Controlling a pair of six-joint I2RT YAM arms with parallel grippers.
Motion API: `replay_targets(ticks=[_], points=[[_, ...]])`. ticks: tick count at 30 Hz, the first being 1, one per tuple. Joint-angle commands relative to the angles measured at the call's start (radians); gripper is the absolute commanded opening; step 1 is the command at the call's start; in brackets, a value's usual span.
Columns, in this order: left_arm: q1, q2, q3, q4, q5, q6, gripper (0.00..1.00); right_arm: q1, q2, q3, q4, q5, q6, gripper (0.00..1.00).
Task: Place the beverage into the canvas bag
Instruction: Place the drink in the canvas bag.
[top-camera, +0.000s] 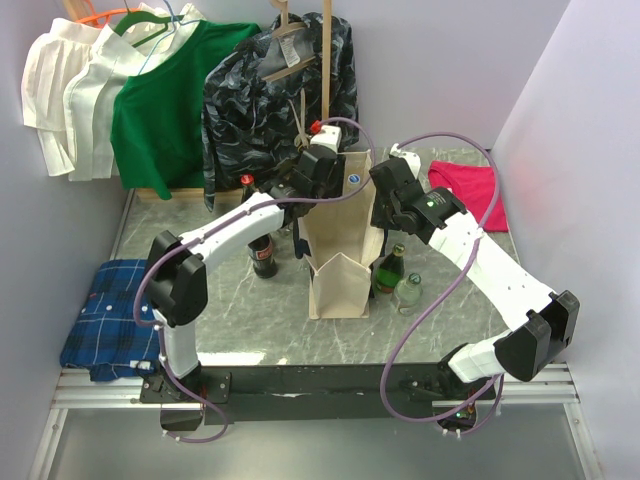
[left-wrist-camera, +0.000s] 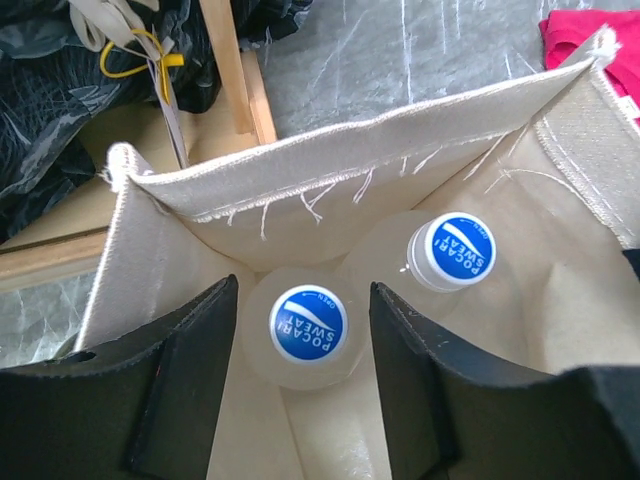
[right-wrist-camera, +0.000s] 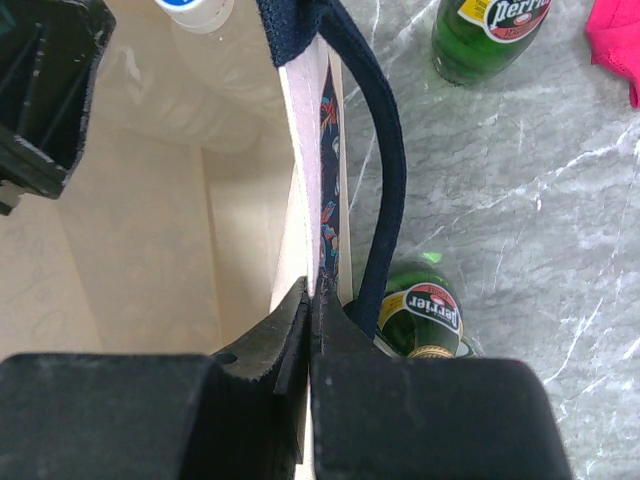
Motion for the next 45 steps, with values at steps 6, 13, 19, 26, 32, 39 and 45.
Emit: replay_targets(ticks=[6, 13, 19, 26, 32, 39, 45], points=[[-0.005, -0.088, 0.039, 0.01, -0.013, 0.006, 0.63, -0.005, -0.033, 0.005, 0.016, 0.014, 0.01, 0.03], [-0.005, -0.126, 0.064, -0.027, -0.009, 0.006, 0.67, -0.005, -0.036, 0.016, 0.013, 0.017, 0.01, 0.15], [-0.005, -0.167, 0.075, -0.056, -0.003, 0.009, 0.7, -0.004, -0.038, 0.033, 0.005, 0.019, 0.008, 0.31], [-0.005, -0.212, 0.081, -0.08, 0.011, 0.011, 0.72, -0.004, -0.042, 0.06, -0.005, 0.023, 0.007, 0.43], [-0.005, -0.244, 0.071, -0.119, 0.013, 0.006, 0.74, -0.005, -0.051, 0.079, -0.013, 0.027, 0.007, 0.47], [-0.005, -0.311, 0.036, -0.151, 0.045, -0.025, 0.77, -0.004, -0.085, 0.093, -0.021, 0.028, 0.014, 0.49], [-0.005, -0.348, 0.004, -0.174, 0.047, -0.023, 0.82, -0.005, -0.116, 0.105, -0.033, 0.042, 0.016, 0.52]])
